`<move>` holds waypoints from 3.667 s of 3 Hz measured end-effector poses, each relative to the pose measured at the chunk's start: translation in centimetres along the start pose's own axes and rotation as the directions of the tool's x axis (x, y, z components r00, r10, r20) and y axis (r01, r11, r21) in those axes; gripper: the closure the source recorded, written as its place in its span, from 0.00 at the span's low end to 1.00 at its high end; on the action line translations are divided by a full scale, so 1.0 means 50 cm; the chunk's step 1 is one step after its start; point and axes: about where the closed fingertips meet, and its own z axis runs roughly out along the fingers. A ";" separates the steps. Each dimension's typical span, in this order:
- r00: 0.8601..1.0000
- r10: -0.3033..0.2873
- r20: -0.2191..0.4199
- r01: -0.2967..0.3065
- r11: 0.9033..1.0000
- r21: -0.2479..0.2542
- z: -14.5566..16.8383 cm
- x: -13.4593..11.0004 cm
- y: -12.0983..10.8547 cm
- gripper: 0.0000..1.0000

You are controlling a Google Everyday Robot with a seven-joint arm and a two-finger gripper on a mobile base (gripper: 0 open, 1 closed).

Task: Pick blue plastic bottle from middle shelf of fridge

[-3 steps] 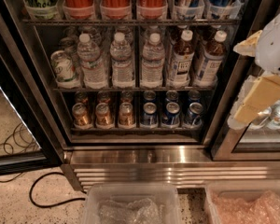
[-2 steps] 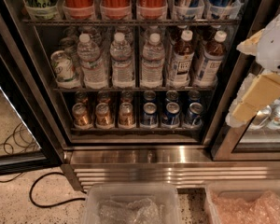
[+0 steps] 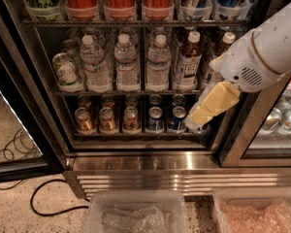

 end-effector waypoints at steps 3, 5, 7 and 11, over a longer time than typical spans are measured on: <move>0.972 0.157 0.176 -0.140 0.984 -0.108 0.122 -0.039 0.024 0.00; 0.934 0.247 0.260 -0.238 0.969 -0.067 0.136 -0.055 0.001 0.00; 0.941 0.216 0.259 -0.223 0.975 -0.002 0.176 -0.053 0.000 0.00; 0.913 0.333 0.235 -0.354 0.933 0.056 0.208 0.034 -0.017 0.00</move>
Offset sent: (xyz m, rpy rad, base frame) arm 0.0192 0.0508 -0.0478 0.2609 0.0701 -0.0521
